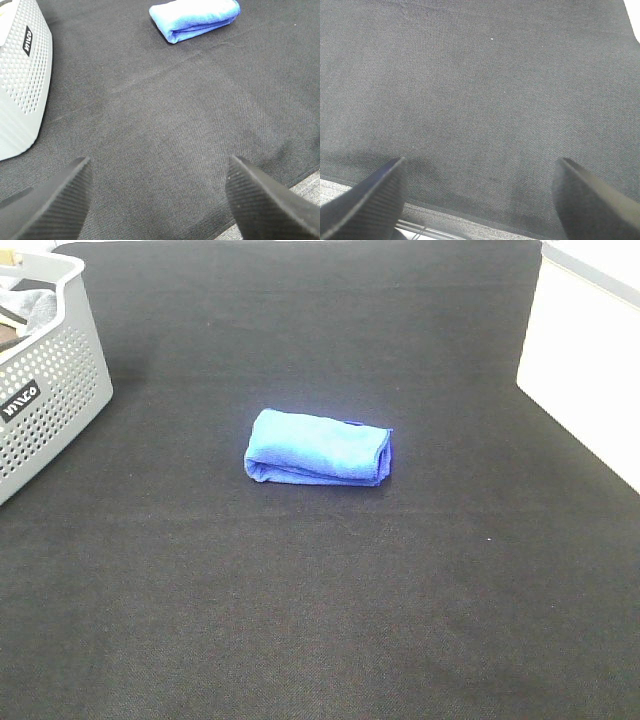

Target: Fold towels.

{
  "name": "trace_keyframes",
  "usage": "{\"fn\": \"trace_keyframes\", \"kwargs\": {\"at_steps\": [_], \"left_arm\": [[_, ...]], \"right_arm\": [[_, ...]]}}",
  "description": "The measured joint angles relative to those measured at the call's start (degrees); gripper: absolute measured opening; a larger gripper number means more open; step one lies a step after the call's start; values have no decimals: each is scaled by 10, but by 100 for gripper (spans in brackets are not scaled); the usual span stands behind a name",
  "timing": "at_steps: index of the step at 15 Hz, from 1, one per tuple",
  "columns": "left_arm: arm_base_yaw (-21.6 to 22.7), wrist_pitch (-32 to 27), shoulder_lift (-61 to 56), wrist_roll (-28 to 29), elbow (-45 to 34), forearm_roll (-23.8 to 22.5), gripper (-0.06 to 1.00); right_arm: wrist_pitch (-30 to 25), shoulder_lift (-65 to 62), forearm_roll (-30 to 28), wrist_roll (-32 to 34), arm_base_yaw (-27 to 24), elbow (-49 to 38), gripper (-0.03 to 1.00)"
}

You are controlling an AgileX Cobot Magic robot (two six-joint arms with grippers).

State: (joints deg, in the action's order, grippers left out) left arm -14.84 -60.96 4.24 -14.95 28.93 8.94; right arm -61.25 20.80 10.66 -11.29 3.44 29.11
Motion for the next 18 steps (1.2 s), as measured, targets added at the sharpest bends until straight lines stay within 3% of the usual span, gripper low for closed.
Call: {"fn": "trace_keyframes", "kwargs": {"at_steps": [2, 7, 12, 18], "left_arm": [[17, 1, 0, -1, 0, 0, 71], [123, 3, -45, -1, 0, 0, 71], [125, 3, -45, -3, 0, 0, 71], [125, 3, -45, -3, 0, 0, 71]], "right_arm": [[0, -1, 0, 0, 0, 0, 75], [-1, -88, 0, 0, 0, 0, 75], [-1, -189, 6, 0, 0, 0, 75], [-2, -211, 26, 0, -33, -3, 75]]}}
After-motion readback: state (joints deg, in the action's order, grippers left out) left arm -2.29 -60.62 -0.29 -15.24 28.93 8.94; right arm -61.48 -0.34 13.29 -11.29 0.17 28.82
